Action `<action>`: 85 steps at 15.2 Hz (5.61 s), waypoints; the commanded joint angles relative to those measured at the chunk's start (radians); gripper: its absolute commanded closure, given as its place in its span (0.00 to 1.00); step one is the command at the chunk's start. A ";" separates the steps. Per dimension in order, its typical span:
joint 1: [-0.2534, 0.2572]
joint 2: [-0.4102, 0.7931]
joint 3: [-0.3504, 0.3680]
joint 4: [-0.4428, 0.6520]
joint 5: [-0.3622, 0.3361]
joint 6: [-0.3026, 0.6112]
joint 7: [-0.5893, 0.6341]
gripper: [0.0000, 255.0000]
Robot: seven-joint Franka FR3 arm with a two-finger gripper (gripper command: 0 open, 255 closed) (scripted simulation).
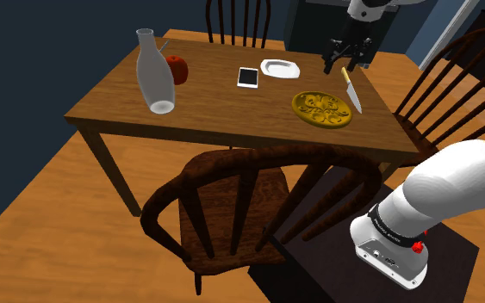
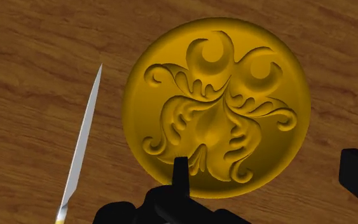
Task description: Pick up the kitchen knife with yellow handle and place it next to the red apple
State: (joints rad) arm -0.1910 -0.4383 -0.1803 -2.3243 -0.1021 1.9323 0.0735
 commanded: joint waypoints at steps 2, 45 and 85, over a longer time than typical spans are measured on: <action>-0.027 0.083 -0.044 0.035 0.000 0.048 -0.008 0.00; -0.177 0.576 -0.237 0.237 0.170 0.301 -0.116 1.00; -0.093 0.388 -0.163 0.487 0.079 -0.123 0.084 1.00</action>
State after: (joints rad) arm -0.2939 -0.0465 -0.3544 -1.8310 -0.0218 1.8077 0.1344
